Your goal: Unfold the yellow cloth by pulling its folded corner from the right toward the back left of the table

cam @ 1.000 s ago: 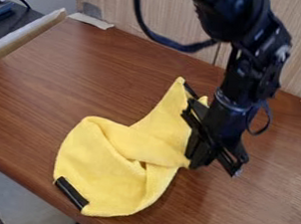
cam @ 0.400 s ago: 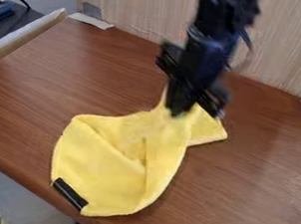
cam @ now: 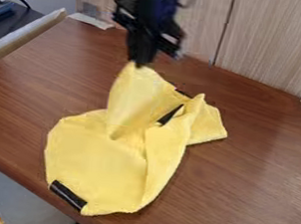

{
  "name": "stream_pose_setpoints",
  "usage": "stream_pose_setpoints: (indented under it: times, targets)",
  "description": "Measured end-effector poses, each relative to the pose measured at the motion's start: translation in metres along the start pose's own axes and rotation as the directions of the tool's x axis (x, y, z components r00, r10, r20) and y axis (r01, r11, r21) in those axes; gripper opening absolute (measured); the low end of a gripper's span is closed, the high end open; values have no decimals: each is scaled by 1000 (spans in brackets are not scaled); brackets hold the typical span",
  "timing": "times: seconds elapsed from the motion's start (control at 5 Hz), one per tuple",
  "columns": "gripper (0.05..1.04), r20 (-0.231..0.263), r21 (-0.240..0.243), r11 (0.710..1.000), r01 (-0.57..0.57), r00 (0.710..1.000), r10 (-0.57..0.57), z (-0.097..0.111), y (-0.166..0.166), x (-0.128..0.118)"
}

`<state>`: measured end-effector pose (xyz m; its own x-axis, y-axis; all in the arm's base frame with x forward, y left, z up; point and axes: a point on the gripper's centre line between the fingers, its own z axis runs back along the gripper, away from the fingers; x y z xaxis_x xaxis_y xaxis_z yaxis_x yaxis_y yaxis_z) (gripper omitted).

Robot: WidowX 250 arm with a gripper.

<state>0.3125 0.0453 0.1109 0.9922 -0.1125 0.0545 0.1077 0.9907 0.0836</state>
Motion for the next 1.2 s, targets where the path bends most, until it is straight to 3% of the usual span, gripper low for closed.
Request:
stream_pose_setpoints:
  times: [0.4, 0.6, 1.0, 1.2]
  targets:
    - [52, -95, -41, 982, -184, 979, 179, -46, 75, -10]
    - [52, -147, -41, 967, -253, 958, 244, -68, 93, -23]
    - [66, -201, -15, 936, -351, 918, 341, -100, 118, -50]
    - [200, -210, -12, 924, -382, 905, 371, -101, 122, -55]
